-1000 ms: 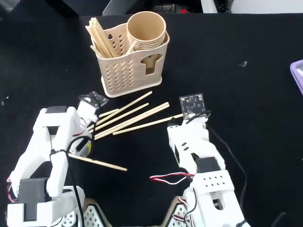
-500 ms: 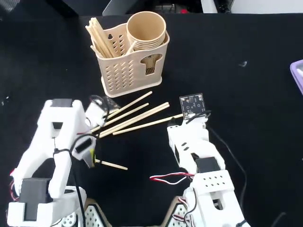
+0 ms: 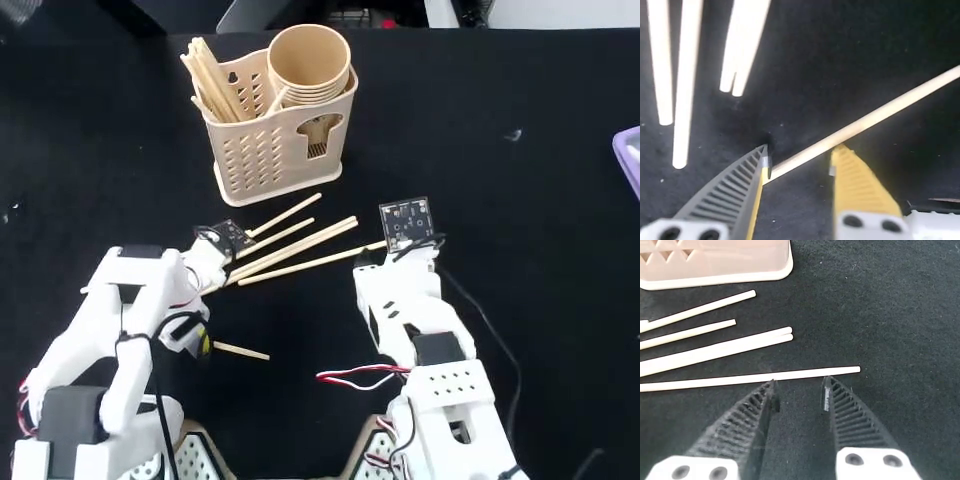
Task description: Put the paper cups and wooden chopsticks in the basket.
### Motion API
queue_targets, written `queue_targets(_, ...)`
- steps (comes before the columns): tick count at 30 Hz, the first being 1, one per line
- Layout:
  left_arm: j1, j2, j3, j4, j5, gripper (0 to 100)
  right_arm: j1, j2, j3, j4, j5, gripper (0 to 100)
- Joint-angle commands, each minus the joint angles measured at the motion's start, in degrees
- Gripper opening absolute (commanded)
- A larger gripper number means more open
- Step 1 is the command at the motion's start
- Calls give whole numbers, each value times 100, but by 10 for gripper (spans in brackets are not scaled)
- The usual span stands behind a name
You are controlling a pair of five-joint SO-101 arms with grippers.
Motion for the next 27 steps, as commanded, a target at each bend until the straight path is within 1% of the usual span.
queue_targets(1,66,-44,4,-290,79,95,79,-119,-75,-141,62,149)
queue_targets(6,75,-44,-277,308,79,30,79,-119,-75,-149,62,149)
queue_targets(13,75,-44,-927,1248,79,30,79,-119,-75,-149,62,149)
queue_targets(18,75,-44,-1429,1776,97,30,79,-119,-75,-149,62,149)
queue_targets(22,84,-44,-1833,2251,343,30,79,-119,-75,-149,62,149)
queue_targets(24,84,-44,-1982,2365,352,30,79,-119,-75,-149,62,149)
queue_targets(27,154,-35,-1982,2303,360,30,79,-119,-75,-149,62,149)
